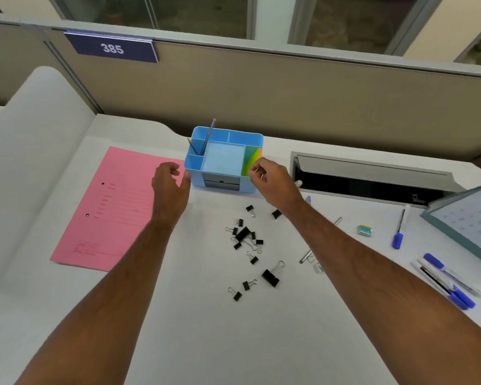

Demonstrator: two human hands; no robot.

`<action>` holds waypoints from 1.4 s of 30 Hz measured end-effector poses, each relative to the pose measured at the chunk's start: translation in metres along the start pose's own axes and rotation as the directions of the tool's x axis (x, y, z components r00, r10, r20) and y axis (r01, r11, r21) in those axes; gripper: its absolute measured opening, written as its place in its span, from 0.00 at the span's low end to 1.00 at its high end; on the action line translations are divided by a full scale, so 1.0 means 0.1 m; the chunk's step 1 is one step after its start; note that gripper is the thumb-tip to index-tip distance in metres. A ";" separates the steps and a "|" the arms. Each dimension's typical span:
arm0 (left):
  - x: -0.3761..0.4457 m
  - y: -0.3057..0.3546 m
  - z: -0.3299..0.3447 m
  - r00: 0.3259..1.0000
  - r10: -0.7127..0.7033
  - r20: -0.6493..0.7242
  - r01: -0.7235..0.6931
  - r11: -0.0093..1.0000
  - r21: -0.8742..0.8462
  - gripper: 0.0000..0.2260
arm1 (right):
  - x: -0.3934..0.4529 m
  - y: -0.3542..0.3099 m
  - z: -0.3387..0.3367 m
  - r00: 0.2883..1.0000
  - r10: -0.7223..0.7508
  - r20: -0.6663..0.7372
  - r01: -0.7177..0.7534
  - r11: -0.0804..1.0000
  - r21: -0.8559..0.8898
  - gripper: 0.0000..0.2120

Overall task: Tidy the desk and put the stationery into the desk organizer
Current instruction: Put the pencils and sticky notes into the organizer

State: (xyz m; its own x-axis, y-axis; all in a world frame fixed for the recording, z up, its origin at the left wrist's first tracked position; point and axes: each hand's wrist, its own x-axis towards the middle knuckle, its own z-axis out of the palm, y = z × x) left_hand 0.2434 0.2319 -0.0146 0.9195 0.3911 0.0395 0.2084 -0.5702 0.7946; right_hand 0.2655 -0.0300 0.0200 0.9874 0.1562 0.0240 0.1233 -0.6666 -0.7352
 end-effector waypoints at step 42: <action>-1.90 1.01 1.46 0.495 0.264 0.828 -0.818 0.462 0.342 0.07 | -1.65 1.37 -0.77 0.711 0.648 -0.274 -0.629 0.759 0.164 0.18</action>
State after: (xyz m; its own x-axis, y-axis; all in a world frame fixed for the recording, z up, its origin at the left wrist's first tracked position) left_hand 0.1383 -0.0055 -0.0306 0.7861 -0.5548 -0.2725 -0.5421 -0.8306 0.1275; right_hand 0.1268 -0.2036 -0.0328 0.8086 -0.5206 -0.2739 -0.5442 -0.4850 -0.6846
